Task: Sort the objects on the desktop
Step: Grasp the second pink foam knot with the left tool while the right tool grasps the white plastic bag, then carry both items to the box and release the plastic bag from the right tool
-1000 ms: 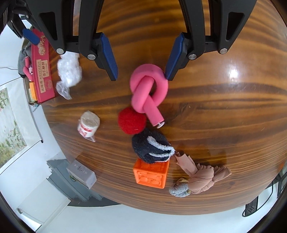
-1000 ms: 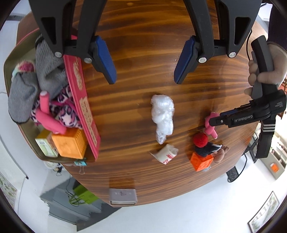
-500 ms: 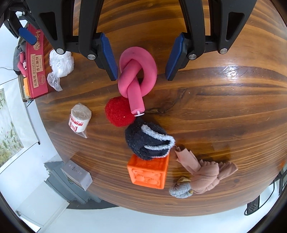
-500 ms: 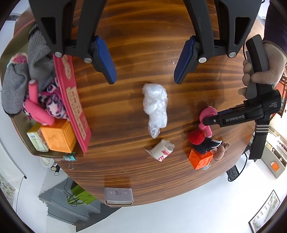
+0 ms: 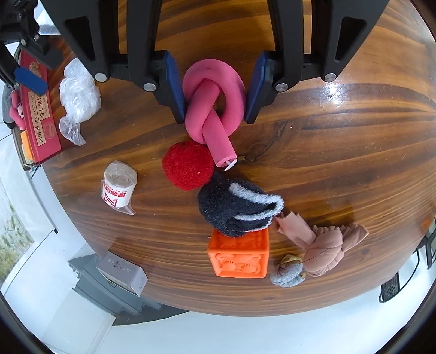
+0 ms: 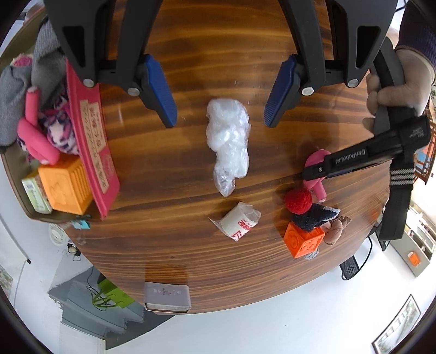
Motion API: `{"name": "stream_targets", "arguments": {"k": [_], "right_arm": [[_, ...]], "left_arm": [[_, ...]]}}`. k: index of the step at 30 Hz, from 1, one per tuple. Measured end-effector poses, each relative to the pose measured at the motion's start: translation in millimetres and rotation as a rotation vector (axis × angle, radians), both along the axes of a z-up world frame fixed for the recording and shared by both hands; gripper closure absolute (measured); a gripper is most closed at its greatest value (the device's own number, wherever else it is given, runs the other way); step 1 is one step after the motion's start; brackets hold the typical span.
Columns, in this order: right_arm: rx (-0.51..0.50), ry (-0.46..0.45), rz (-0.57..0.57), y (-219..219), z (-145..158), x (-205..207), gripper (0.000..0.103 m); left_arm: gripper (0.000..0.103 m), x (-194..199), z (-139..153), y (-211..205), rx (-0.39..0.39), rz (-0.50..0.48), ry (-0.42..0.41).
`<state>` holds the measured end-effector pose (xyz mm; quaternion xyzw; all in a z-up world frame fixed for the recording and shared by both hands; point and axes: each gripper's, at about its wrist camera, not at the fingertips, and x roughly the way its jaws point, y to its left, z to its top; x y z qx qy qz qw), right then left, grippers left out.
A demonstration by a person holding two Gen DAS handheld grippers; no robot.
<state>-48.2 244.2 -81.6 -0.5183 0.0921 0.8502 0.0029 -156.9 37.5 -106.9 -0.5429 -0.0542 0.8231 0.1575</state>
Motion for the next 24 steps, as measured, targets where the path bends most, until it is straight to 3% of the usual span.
{"name": "stream_targets", "arguments": {"k": [11,14,16,24], "right_arm": [[0.024,-0.043,0.052,-12,-28,-26,0.038],[0.023,-0.058,0.073,-16,-37,-29,0.05],[0.038,-0.048,0.083,-18,-39,-28,0.063],[0.008,0.002,0.089,-7,-18,-6,0.065]], "left_arm": [[0.059,17,17,-19,0.007,0.044,0.032],[0.059,24,25,-25,0.02,0.06,0.031],[0.059,29,31,-28,0.029,0.07,0.031],[0.059,50,49,-4,0.047,0.032,0.051]]}}
